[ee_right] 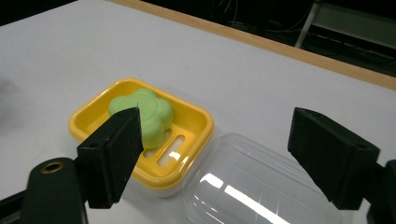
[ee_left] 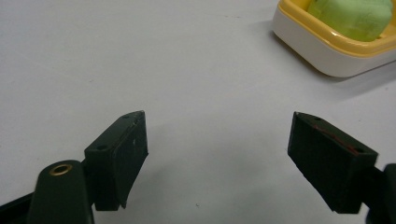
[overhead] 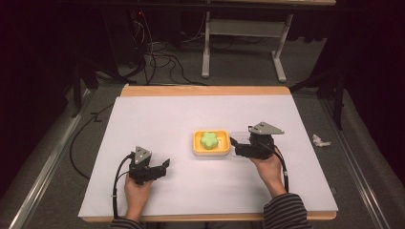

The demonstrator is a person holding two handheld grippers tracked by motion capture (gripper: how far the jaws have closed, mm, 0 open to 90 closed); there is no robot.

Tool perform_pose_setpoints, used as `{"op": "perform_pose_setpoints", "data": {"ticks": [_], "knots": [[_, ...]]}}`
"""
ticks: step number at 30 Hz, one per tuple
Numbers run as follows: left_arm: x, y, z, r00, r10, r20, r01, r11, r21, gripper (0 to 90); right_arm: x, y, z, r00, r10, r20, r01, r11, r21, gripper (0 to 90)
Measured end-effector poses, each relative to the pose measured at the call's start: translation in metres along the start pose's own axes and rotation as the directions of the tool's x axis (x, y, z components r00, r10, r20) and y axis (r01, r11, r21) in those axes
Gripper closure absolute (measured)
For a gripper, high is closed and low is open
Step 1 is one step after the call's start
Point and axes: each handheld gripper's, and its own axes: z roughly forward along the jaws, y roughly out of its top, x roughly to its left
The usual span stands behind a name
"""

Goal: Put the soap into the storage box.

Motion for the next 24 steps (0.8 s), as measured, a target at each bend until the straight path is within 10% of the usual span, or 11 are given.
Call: {"op": "perform_pose_setpoints", "data": {"ticks": [24], "knots": [[0.0,0.0,0.0,1.0,0.004,0.0,-0.004,1.0,0.001,20.8,-0.02,-0.016,-0.035,0.9978,0.059,0.031,-0.057,0.997,-0.043,16.7]]}}
